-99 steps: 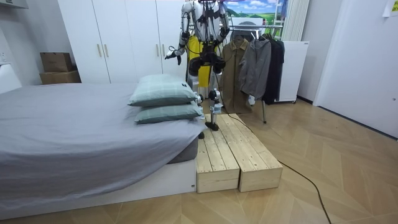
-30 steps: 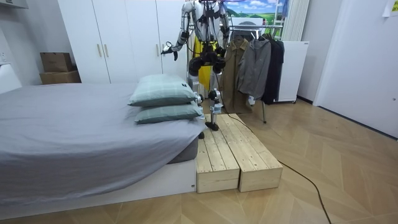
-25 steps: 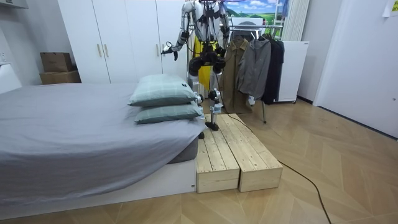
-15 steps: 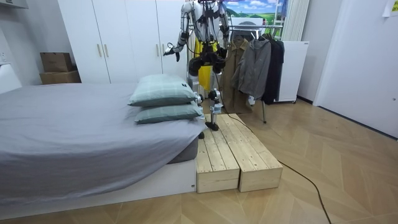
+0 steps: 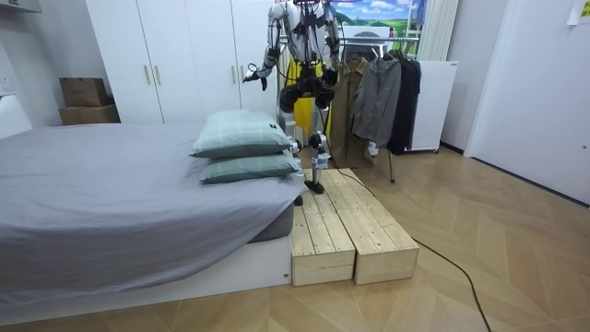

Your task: Hang clothes

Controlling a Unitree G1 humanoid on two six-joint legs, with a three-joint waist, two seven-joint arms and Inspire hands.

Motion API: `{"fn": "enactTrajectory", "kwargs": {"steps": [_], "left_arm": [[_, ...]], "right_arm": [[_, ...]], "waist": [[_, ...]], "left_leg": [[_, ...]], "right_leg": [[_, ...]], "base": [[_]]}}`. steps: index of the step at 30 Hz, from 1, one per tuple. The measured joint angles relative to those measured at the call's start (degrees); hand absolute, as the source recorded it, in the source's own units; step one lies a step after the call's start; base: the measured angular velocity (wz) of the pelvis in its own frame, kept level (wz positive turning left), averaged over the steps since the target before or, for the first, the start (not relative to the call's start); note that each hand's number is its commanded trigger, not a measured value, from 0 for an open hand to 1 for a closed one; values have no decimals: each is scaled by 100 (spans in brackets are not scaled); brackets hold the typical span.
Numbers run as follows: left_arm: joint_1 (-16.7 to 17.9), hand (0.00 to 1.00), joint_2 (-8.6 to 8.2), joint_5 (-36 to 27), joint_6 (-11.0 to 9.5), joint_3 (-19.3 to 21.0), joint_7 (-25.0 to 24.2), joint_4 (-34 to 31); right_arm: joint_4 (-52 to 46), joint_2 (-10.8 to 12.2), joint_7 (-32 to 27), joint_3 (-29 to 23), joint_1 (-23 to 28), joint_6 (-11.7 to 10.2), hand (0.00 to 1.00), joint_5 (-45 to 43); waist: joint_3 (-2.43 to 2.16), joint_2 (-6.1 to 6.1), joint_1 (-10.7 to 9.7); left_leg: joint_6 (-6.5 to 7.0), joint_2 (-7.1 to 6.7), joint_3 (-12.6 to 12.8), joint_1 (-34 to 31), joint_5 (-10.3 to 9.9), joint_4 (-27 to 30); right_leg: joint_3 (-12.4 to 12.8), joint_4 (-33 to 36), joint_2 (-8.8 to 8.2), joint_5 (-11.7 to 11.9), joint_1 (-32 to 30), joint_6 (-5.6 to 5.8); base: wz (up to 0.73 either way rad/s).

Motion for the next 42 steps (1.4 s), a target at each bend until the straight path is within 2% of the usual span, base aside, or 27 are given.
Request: {"fn": "enactTrajectory", "kwargs": {"steps": [6, 11, 15, 17, 22, 34, 42], "left_arm": [[9, 0, 31, 3, -170, -22, 99, 1], [8, 0, 107, -186, -324, -93, 233, 3], [37, 0, 115, -198, -377, -133, 236, 2], [37, 0, 115, -211, -377, -136, 236, 1], [32, 0, 115, -270, -376, -131, 234, -2], [7, 0, 116, -326, -344, -132, 223, 0], [5, 0, 111, -326, -308, -132, 219, -2]], "right_arm": [[-306, -139, -739, 31, -194, -138, 0, -1937], [-691, -225, -1503, 58, -228, -303, 0, -2972], [-953, -227, -2073, 54, -200, -425, 0, -3955], [-1049, -227, -2246, 54, -184, -432, 0, -4154], [-1079, -228, -2537, 55, -184, -436, 0, -4240], [-1079, -229, -2539, 62, -170, -436, 0, -4124], [-1079, -229, -2521, 62, -168, -436, 0, -4123]], "waist": [[3, -7, 41], [6, -2, 48], [47, 37, 31], [47, 38, 25], [46, 38, 18], [45, 37, -31], [44, 39, -145]], "left_leg": [[0, -5, 60, -8, 0, 5], [0, -2, 66, 15, 0, 19], [0, -2, 85, 59, 0, 10], [0, 0, 88, 50, 0, 9], [0, 5, 83, 33, 0, 4], [0, 6, 73, 14, 0, 11], [0, 6, 105, 38, 0, 10]], "right_leg": [[50, 85, 8, -1, -30, 0], [54, 105, 10, 0, -20, 0], [72, 91, 16, -1, -7, 1], [72, 91, 17, -1, -2, 1], [64, 84, 18, 0, -5, 0], [50, 82, 14, 0, -5, 0], [78, 90, 19, 0, -2, 0]], "base": [[-5], [0], [0], [0], [0], [0], [-1]]}}
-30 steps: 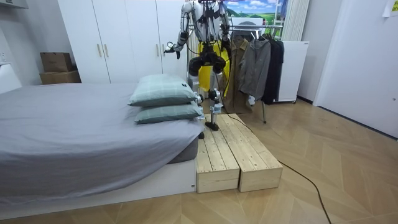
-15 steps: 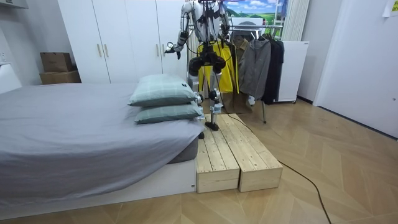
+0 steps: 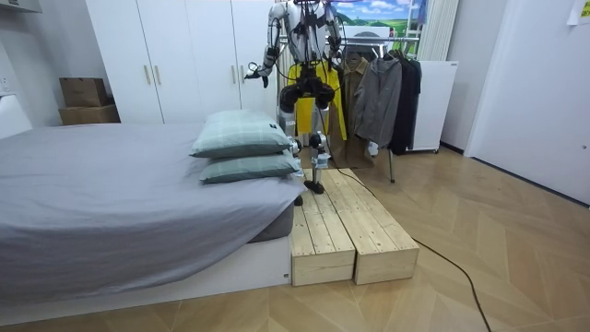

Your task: Hang clothes

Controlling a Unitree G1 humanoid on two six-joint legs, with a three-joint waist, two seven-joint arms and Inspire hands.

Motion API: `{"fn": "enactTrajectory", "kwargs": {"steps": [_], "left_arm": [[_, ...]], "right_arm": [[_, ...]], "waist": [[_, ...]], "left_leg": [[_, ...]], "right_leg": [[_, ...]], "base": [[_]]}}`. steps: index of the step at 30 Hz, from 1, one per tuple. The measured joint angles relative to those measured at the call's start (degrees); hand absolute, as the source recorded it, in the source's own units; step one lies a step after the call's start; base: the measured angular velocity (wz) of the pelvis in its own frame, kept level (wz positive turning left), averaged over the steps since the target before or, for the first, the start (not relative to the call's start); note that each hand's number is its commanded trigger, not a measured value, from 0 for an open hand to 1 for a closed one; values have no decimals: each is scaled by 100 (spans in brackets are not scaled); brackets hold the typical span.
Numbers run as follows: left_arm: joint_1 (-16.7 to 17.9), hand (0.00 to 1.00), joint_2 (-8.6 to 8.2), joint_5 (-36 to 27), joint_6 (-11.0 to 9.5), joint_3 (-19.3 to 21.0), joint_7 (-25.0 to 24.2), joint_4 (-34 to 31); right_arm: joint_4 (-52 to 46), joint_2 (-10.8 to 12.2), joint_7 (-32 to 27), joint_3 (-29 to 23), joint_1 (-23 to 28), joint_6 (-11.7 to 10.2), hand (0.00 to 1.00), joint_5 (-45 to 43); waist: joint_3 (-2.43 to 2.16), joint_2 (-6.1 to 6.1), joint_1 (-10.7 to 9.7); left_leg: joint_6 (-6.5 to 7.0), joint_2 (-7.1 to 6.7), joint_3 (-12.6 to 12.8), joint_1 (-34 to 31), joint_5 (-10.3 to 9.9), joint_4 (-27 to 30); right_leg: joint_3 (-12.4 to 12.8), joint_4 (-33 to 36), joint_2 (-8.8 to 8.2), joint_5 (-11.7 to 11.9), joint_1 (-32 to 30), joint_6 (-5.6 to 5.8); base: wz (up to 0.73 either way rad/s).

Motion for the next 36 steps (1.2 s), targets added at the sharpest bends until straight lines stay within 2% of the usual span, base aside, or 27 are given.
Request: {"fn": "enactTrajectory", "kwargs": {"steps": [5, 11, 15, 18, 23, 28, 30, 31, 36], "left_arm": [[-14, 0, -1, 1, -15, 7, -5, -47], [-14, 0, 0, -5, -26, 4, -11, -152], [14, 0, -1, 11, -26, -8, -16, -381], [44, 0, 3, 25, -45, -1, -13, -362], [232, 0, 5, 63, -78, 4, 2, -361], [241, 0, 5, 62, -78, -4, 16, -362], [339, 0, -1, 93, -78, 2, 19, -367], [371, 0, 1, 91, -77, 3, 19, -367], [456, 0, -2, 49, -94, -91, 217, -366]], "right_arm": [[0, 0, 10, -2, 11, -12, 0, 13], [-69, -1, 73, -3, 81, -189, 0, 86], [-706, 1, 63, -16, 713, -231, 0, 83], [-919, 5, 58, -40, 1174, -287, 0, 123], [-938, 4, 58, -133, 1508, -316, 0, 122], [-1567, 24, 41, -253, 2078, -315, 0, 112], [-1923, 102, -111, -367, 2374, -325, 0, 60], [-2024, 127, -159, -380, 2443, -326, 0, 65], [-2216, 608, -587, -367, 2829, -461, 0, 499]], "waist": [[-3, 7, 2], [-9, 15, -4], [-28, 51, -25], [-24, 80, -43], [-22, 110, -142], [-43, 145, -178], [-88, 222, -189], [-96, 238, -208], [-86, 255, -296]], "left_leg": [[0, 7, 65, 17, 0, -1], [0, 23, 186, 51, 0, -1], [0, 24, 198, 64, 0, -2], [-1, 23, 207, 110, -1, -2], [0, 15, 277, 119, -1, -3], [0, 10, 280, 88, -1, -2], [0, 12, 339, 104, -1, -7], [0, 10, 338, 114, -1, -12], [0, 28, 351, 278, -1, -42]], "right_leg": [[45, 7, 15, 0, -6, 0], [111, 18, 41, 4, -2, -6], [136, 18, 45, 4, 22, -6], [192, 1, 52, 4, 70, -6], [257, -5, 57, 3, 54, 2], [276, 14, 61, 12, 1, 10], [286, 11, 65, 22, 10, 12], [298, 12, 67, 22, 13, 12], [355, -18, 99, 19, 174, 6]], "base": [[-5], [-5], [0], [-5], [-7], [-3], [-6], [-11], [-2]]}}
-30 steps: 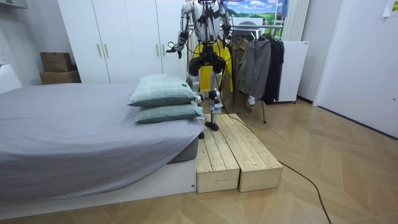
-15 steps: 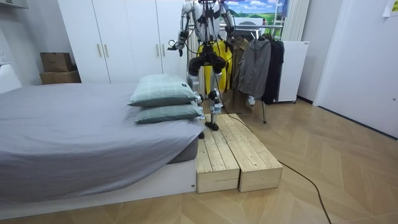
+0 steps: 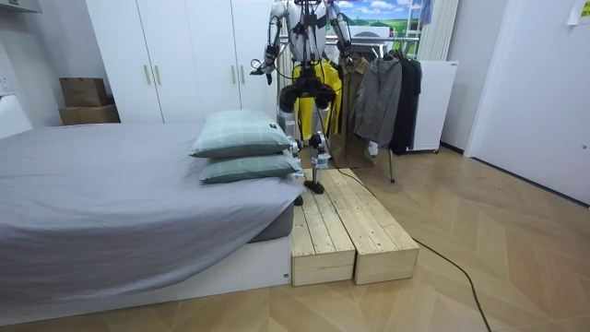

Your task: Hang clothes

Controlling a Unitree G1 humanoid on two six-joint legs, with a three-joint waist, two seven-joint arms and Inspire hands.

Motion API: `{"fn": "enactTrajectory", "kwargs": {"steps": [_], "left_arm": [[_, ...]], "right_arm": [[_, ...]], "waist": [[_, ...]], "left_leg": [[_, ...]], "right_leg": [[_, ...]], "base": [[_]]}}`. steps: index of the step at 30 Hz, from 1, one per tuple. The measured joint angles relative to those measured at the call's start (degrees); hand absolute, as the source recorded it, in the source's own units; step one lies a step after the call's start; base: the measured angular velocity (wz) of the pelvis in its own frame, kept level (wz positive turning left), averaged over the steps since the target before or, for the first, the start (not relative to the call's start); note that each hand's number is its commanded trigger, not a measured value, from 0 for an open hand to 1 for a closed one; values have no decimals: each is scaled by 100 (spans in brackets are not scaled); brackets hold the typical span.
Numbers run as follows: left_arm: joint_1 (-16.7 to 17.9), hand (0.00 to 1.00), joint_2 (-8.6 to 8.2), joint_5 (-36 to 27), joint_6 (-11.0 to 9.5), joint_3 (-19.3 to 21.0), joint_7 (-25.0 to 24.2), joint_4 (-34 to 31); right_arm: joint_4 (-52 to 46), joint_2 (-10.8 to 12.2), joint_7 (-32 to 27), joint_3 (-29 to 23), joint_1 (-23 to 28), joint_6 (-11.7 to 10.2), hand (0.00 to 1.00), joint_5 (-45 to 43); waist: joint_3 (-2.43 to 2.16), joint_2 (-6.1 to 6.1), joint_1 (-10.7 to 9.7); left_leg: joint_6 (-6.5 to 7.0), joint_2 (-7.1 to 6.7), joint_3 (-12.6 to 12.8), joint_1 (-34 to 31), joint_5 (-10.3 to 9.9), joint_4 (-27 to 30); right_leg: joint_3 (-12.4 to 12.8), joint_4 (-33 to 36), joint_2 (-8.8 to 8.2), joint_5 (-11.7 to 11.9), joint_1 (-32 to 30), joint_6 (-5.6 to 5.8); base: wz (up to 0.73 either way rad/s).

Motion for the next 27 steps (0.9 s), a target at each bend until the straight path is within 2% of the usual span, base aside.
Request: {"fn": "enactTrajectory", "kwargs": {"steps": [5, 8, 10, 11, 14, 18, 23, 26, 27], "left_arm": [[73, 0, -1, 14, -33, -6, 46, 1], [235, 0, -18, 56, -181, -5, 131, 124], [269, 0, -16, 106, -209, -5, 133, 196], [302, 0, -17, 143, -232, -5, 134, 203], [491, 0, -9, 168, -269, 7, 141, 219], [511, 0, -24, 132, -498, -20, 104, 630], [505, 0, -26, 130, -599, -41, -35, 1224], [476, 0, -40, 192, -600, -40, -94, 1285], [458, 0, -65, 192, -608, -37, -97, 1285]], "right_arm": [[-62, 271, 0, 13, 455, -85, 0, 946], [88, 426, 56, 10, 706, -159, 0, 1504], [217, 474, 225, 13, 826, -188, 0, 1814], [222, 485, 374, 25, 973, -202, 0, 1988], [396, 521, 717, 24, 1144, -211, 0, 2664], [940, 649, 1420, 109, 1173, -328, 0, 3564], [1604, 769, 2065, 322, 1176, -330, 0, 4093], [1899, 874, 2347, 309, 1182, -329, 0, 4268], [2044, 910, 2469, 309, 1166, -344, 0, 4330]], "waist": [[9, 6, -35], [42, 62, -85], [48, 100, -81], [57, 118, -80], [43, 162, -81], [35, 165, -165], [21, 197, -201], [25, 226, -229], [14, 249, -223]], "left_leg": [[-2, 5, 9, 16, -2, -2], [-2, 8, 8, 45, -2, -9], [-3, 6, 12, -15, -3, -11], [-3, 5, 13, -53, -4, -11], [-3, 14, 105, -48, -3, -13], [-3, 33, 99, -17, -4, -23], [-3, 35, 52, -40, -4, -22], [-4, 21, -96, -88, -4, -21], [-4, 17, -124, -97, -4, -20]], "right_leg": [[98, -44, 34, -14, 9, 12], [123, -81, 38, -3, 19, 22], [125, -77, 38, 4, -14, 35], [121, -79, 36, 13, -52, 35], [107, -73, 32, 29, -62, 11], [64, -94, 36, 29, -12, -6], [24, -101, 31, 26, -19, -10], [26, -107, 27, 3, -26, 4], [17, -117, 21, 2, -23, 5]], "base": [[-5], [-4], [0], [0], [-4], [4], [4], [16], [15]]}}
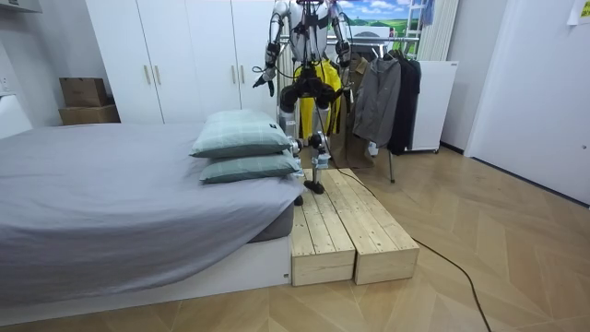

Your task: Hang clothes

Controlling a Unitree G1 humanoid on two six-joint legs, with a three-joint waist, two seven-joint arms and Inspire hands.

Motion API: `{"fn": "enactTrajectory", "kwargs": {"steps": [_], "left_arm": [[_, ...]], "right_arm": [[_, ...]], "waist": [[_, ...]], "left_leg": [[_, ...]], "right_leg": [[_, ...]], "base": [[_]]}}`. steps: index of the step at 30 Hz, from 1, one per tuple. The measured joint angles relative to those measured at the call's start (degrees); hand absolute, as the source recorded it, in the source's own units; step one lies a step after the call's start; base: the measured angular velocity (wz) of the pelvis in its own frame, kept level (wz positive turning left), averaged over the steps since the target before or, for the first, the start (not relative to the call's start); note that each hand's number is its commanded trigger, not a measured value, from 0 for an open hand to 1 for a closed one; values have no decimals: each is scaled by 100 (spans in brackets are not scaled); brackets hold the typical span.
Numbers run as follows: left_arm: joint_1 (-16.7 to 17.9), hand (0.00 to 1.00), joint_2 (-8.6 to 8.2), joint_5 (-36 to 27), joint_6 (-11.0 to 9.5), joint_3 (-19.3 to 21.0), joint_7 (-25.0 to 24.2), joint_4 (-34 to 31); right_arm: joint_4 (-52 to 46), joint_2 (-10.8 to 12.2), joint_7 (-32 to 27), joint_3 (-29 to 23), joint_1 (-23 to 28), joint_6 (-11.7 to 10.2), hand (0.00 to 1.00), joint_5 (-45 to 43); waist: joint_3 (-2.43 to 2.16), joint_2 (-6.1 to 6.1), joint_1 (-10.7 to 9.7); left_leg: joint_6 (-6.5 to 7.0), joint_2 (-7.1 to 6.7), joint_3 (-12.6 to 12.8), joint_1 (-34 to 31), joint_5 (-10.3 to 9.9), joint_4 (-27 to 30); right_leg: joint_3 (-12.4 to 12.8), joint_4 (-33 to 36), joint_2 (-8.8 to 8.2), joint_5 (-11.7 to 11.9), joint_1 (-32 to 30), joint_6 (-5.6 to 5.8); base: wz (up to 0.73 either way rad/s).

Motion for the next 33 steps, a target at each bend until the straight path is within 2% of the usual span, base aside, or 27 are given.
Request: {"fn": "enactTrajectory", "kwargs": {"steps": [3, 10, 12, 15, 20, 24, 33], "left_arm": [[-7, 0, -11, 106, -55, -1, -34, -6], [-41, 0, -16, 106, -108, 48, -56, -8], [-40, 0, -84, 103, -111, 24, -56, -8], [-39, 0, -137, 101, -129, 18, -56, 25], [-32, 0, -174, 107, -126, -93, -55, 34], [-28, 0, -222, 103, -125, -255, -65, 30], [-29, 0, -269, 110, -118, -305, -270, 93]], "right_arm": [[398, 67, 369, -5, -1, -65, 0, 230], [1135, 69, 1080, -18, -11, -54, 0, 827], [1322, 76, 1285, -17, -40, -47, 0, 899], [1629, 99, 1479, -19, -140, 13, 0, 1106], [1820, 138, 1493, -23, -184, 77, 0, 1449], [1874, 153, 1492, -18, -168, 78, 0, 1662], [2041, 170, 1488, -15, -200, 162, 0, 1726]], "waist": [[-14, 47, -12], [8, 102, -32], [16, 107, -84], [17, 111, -117], [14, 139, -112], [-13, 176, -120], [-23, 156, -99]], "left_leg": [[0, -10, -52, 27, 0, 6], [2, -34, -150, -41, 1, 16], [3, -53, -284, -47, 2, 15], [3, -64, -344, -44, 2, 15], [3, -81, -454, -90, 2, 13], [3, -87, -549, -131, 2, 23], [3, -86, -743, -157, 3, 62]], "right_leg": [[-131, -8, -44, -1, 44, -2], [-245, -34, -91, -7, 18, 2], [-248, -43, -97, -23, 14, 19], [-263, -53, -108, -33, 33, 30], [-421, -78, -159, -36, 26, 29], [-521, -73, -182, -49, 12, 17], [-685, -14, -205, -144, 39, -20]], "base": [[12], [5], [15], [8], [10], [12], [11]]}}
